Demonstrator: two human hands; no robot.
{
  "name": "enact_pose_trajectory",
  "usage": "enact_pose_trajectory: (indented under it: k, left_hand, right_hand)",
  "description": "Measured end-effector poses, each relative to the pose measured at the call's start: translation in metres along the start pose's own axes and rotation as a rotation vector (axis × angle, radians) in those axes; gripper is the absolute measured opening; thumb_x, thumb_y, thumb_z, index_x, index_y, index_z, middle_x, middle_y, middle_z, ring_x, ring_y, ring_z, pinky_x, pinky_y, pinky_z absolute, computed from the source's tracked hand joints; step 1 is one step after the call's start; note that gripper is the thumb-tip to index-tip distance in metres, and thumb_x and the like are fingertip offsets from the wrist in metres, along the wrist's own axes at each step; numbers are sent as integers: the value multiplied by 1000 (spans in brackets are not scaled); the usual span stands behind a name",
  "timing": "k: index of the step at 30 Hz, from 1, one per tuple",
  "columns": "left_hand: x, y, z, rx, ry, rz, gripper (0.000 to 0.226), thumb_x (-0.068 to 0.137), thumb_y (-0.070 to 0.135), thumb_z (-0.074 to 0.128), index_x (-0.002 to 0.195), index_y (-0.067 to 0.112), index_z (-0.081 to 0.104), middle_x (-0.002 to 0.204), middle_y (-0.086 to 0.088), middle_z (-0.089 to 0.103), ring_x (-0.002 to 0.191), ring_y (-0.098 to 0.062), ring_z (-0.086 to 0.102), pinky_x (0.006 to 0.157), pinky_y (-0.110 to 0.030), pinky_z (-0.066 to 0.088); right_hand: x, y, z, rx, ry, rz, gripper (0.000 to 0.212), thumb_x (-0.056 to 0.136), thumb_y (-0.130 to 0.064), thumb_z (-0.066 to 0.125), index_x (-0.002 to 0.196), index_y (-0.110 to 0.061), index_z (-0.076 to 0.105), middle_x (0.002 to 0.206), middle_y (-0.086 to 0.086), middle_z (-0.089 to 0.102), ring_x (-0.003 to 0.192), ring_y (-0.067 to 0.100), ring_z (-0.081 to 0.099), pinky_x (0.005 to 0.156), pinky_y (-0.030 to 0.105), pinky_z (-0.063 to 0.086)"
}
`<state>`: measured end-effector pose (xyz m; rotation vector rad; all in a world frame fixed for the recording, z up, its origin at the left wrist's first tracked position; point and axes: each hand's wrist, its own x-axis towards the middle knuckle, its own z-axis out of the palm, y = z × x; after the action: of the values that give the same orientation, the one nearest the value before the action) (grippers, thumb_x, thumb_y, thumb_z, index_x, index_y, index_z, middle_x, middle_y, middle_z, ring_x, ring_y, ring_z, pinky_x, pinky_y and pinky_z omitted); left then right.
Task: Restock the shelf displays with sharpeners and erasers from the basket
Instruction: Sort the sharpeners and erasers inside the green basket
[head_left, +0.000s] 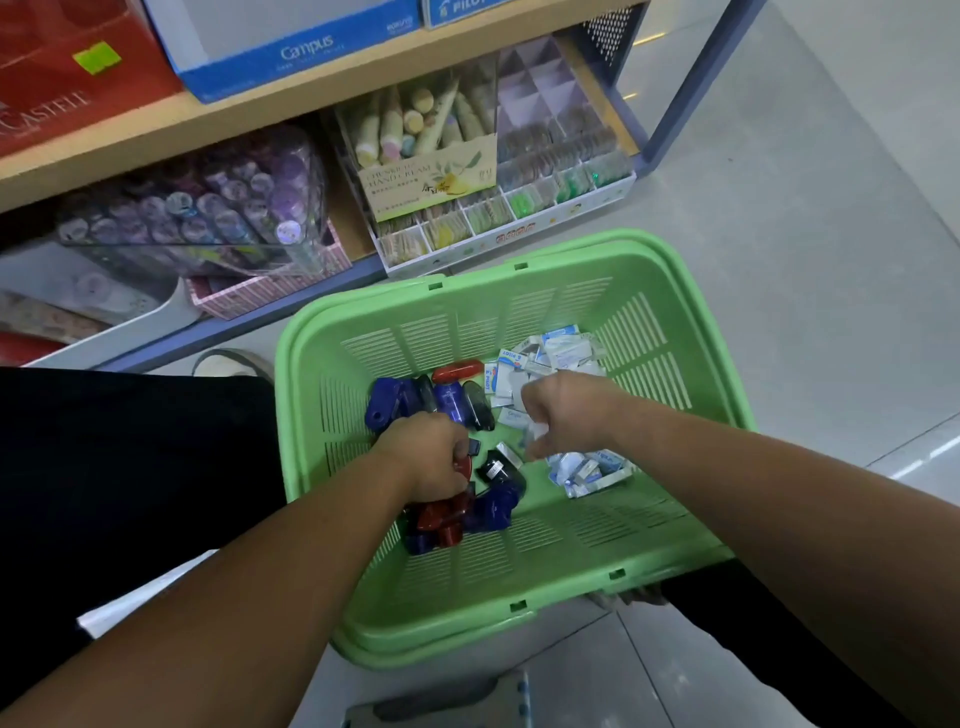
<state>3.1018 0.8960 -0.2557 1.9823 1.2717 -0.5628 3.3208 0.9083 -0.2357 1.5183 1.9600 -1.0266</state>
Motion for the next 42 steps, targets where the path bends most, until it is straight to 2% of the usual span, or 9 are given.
enact_pose_trajectory:
  k: [9, 12, 16, 19, 22, 26, 30, 36, 42]
  left_hand:
    - [5, -5, 1, -42, 6, -39, 23, 87, 31, 70, 108, 22, 68, 108, 1, 65, 96, -20, 63, 86, -38, 56]
    - [8, -8, -1, -58, 62, -61, 21, 89, 29, 67, 109, 22, 69, 112, 0, 64, 99, -21, 61, 86, -37, 56]
    - [14, -7, -4, -90, 115, -93, 25, 92, 32, 65, 116, 23, 66, 119, 1, 60, 108, -23, 60, 91, -39, 54]
    - [19, -4, -4, -100, 143, -89, 23, 90, 32, 67, 111, 21, 68, 115, 0, 61, 104, -23, 61, 88, -42, 56]
    - [22, 1, 0, -109, 188, -32, 9, 89, 25, 63, 96, 21, 64, 108, 0, 62, 99, -24, 60, 83, -42, 55]
    - [29, 7, 11, -106, 146, 39, 23, 91, 28, 62, 113, 26, 69, 118, 5, 65, 107, -22, 61, 89, -41, 55]
    - [40, 15, 21, -35, 113, 71, 23, 94, 36, 61, 112, 26, 71, 116, 4, 67, 108, -23, 63, 86, -39, 55]
    - [54, 32, 33, 42, 24, 61, 50, 92, 54, 63, 136, 32, 60, 128, 3, 64, 123, -23, 50, 95, -41, 53]
    - [50, 40, 43, 162, 56, 56, 34, 91, 48, 67, 123, 36, 64, 123, 7, 61, 117, -21, 44, 87, -38, 45]
  right_hand:
    - [1, 20, -46, -422, 452, 188, 48, 95, -30, 66, 135, -16, 42, 128, 8, 57, 122, 31, 53, 78, 38, 49]
    - [0, 15, -30, -517, 430, 179, 61, 82, -10, 71, 134, -15, 39, 129, 9, 47, 119, 29, 49, 74, 35, 50]
    - [3, -7, -9, -568, 387, 44, 64, 79, -7, 73, 133, -15, 39, 127, 10, 52, 117, 31, 53, 98, 45, 49]
    - [9, -26, 2, -575, 370, 2, 55, 85, -8, 67, 134, -15, 45, 124, 10, 56, 114, 32, 56, 88, 44, 48]
    - [21, -28, 18, -338, 261, 4, 40, 96, -15, 57, 134, -22, 47, 119, 5, 60, 104, 29, 62, 72, 34, 45]
    - [23, -7, 23, 172, 292, 175, 44, 100, -29, 53, 142, -24, 42, 122, 5, 65, 104, 31, 66, 80, 39, 55]
    - [10, 6, 14, 319, 384, 163, 55, 97, -26, 56, 149, -25, 41, 116, 5, 66, 103, 28, 64, 79, 34, 51]
    - [-5, 20, -12, 78, 225, 148, 43, 93, -49, 59, 134, -34, 57, 124, -5, 69, 116, 22, 63, 90, 32, 51]
    - [-12, 33, -10, 113, 24, 107, 44, 91, -46, 66, 131, -27, 62, 131, 3, 65, 116, 24, 61, 99, 33, 50]
